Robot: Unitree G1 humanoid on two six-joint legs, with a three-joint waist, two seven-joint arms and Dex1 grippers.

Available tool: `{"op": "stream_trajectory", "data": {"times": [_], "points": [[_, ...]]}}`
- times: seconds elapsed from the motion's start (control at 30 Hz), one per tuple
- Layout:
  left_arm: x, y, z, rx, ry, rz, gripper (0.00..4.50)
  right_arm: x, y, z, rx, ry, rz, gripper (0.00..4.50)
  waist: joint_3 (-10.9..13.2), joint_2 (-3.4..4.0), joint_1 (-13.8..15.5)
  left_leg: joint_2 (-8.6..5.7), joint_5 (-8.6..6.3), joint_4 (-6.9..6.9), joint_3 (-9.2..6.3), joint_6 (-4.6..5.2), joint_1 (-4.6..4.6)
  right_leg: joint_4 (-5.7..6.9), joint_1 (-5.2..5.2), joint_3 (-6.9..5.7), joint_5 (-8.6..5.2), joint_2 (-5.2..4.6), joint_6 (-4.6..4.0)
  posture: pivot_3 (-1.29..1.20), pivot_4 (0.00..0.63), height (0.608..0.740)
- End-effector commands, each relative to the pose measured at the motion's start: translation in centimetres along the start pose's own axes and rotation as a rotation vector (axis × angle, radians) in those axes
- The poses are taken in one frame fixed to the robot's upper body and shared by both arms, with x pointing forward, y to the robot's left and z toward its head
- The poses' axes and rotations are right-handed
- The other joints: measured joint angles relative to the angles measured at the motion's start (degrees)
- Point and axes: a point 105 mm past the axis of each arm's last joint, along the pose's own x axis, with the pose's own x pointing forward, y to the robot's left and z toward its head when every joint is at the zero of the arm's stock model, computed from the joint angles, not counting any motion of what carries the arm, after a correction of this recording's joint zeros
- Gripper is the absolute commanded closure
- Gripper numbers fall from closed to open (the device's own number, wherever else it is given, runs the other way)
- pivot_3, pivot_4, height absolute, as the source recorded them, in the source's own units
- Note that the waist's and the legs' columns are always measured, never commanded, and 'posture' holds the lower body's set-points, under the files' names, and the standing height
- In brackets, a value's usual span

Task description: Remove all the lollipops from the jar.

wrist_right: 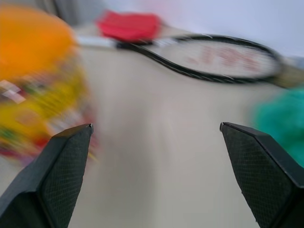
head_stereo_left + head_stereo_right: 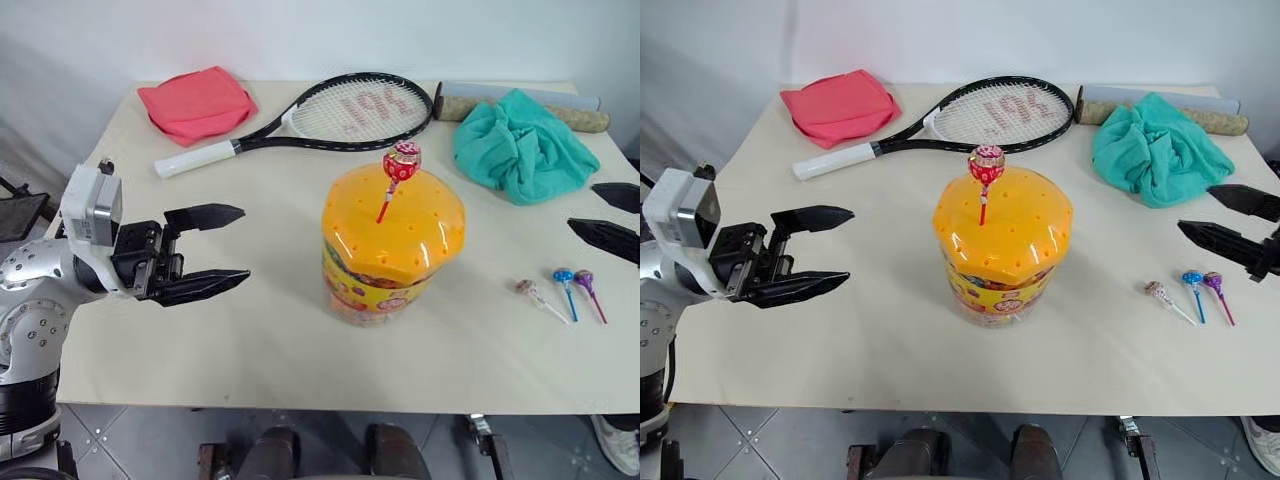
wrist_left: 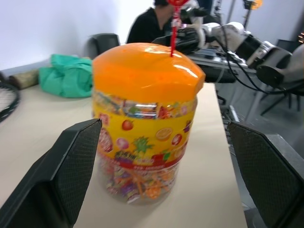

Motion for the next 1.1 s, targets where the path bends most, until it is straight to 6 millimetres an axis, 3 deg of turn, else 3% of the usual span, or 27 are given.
{"op": "stream_trajectory", "data": {"times": [0.03,0.2,0.4,0.6,0.7,1.0,1.1], "points": [[-0.8,-0.1,0.3,0.003,-0.002,0.013,0.00,4.1,4.4,2.4,-0.112,-0.089,0.209,0.02,0.00,0.00,-0.03,-0.01,0.00,0.01,-0.01,0.00,0.00,0.01,0.00,0.00,0.00,0.00,0.00,0.00,0.150,0.740],[-0.9,0.0,0.1,0.001,0.006,0.018,0.00,7.6,8.0,3.1,-0.120,-0.136,0.368,0.02,0.01,-0.03,0.43,-0.01,0.00,0.02,-0.27,0.00,-0.05,0.04,0.00,-0.03,0.00,-0.07,0.00,0.00,0.150,0.740],[-0.6,0.0,0.1,0.022,0.001,0.013,0.00,10.0,10.9,2.9,-0.093,-0.132,0.495,0.02,0.01,-0.14,0.19,-0.08,0.00,0.01,-0.74,0.00,-0.08,0.04,-0.01,-0.04,0.01,-0.07,0.01,0.00,0.150,0.740],[0.0,-0.2,0.3,0.035,-0.009,-0.017,0.00,12.7,11.1,2.5,-0.121,-0.093,0.445,0.02,0.01,-0.14,-0.17,-0.14,0.00,0.00,-0.73,0.00,-0.03,0.06,-0.02,-0.03,0.01,-0.02,0.01,0.00,0.150,0.740],[0.2,-0.4,0.4,0.039,-0.012,-0.025,0.00,13.0,11.0,2.4,-0.147,-0.078,0.433,0.66,-0.02,-0.18,-0.16,-0.14,0.00,-0.01,-0.72,0.00,-0.01,0.09,-0.03,-0.02,0.01,-0.03,0.01,0.00,0.150,0.740],[0.3,-0.3,0.3,0.043,-0.022,-0.018,0.00,13.2,10.3,3.3,-0.186,-0.098,0.390,3.68,-0.03,-0.21,-0.20,-0.13,0.00,-0.01,-0.72,0.00,0.00,0.10,-0.03,-0.02,0.01,-0.02,0.01,0.00,0.150,0.740],[0.4,-0.3,0.3,0.047,-0.025,-0.018,0.00,12.8,9.8,4.0,-0.172,-0.126,0.379,4.46,-0.03,-0.21,-0.18,-0.13,0.00,0.00,-0.72,0.00,-0.01,0.10,-0.02,-0.01,0.01,-0.02,0.01,0.00,0.150,0.740]]}}
